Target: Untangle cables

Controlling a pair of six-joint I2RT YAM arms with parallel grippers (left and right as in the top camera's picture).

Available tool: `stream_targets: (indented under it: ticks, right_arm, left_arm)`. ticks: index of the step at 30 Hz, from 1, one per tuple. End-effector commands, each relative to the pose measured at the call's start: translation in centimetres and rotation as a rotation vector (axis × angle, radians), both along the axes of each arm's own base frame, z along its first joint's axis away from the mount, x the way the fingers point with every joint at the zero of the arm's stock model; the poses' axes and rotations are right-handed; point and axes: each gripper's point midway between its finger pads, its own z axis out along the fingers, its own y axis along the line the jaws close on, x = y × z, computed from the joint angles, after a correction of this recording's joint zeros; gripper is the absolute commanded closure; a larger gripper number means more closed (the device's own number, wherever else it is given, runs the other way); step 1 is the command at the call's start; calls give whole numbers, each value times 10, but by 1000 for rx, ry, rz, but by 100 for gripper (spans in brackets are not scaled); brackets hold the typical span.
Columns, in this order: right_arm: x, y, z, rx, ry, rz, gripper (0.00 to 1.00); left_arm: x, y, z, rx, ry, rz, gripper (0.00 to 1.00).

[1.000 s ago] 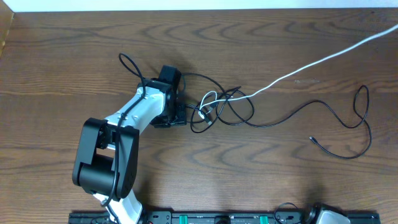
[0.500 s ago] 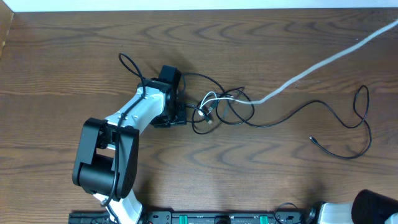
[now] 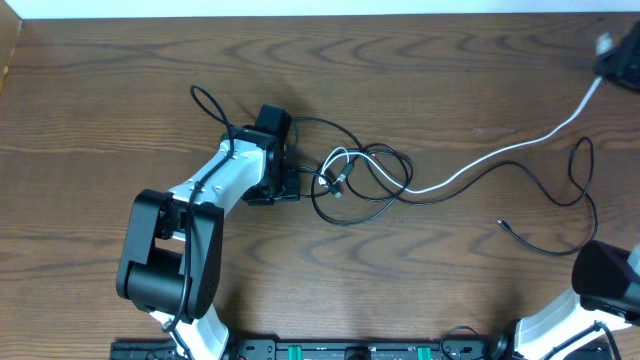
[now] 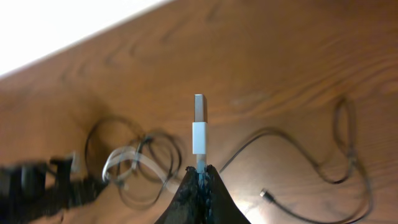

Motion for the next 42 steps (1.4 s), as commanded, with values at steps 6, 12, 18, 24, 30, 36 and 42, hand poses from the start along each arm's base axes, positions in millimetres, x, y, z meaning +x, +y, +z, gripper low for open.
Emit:
stream_targets:
  ticks: [6, 12, 18, 24, 30, 36, 42]
  right_arm:
    - [-7, 63, -61, 44, 161, 297, 99]
    - [-11, 98, -112, 58, 273, 412, 99]
    - [-22, 140, -164, 60, 357, 527, 95]
    - [-29, 174, -192, 33, 363, 624, 92]
    - [-39, 166, -222, -169, 428, 646, 91]
    - [-57, 163, -250, -236, 504, 665, 74]
    - [-66, 160, -281, -226, 536, 632, 27]
  left_arm:
    - [-3, 6, -7, 25, 18, 19, 43]
    - [-3, 6, -7, 25, 19, 19, 43]
    - [-3, 6, -7, 25, 19, 19, 43]
    - [-3, 6, -7, 25, 19, 19, 43]
    - [-3, 6, -7, 26, 19, 19, 43]
    - [-3, 6, -7, 25, 19, 19, 43]
    - [-3, 6, -7, 25, 19, 19, 43]
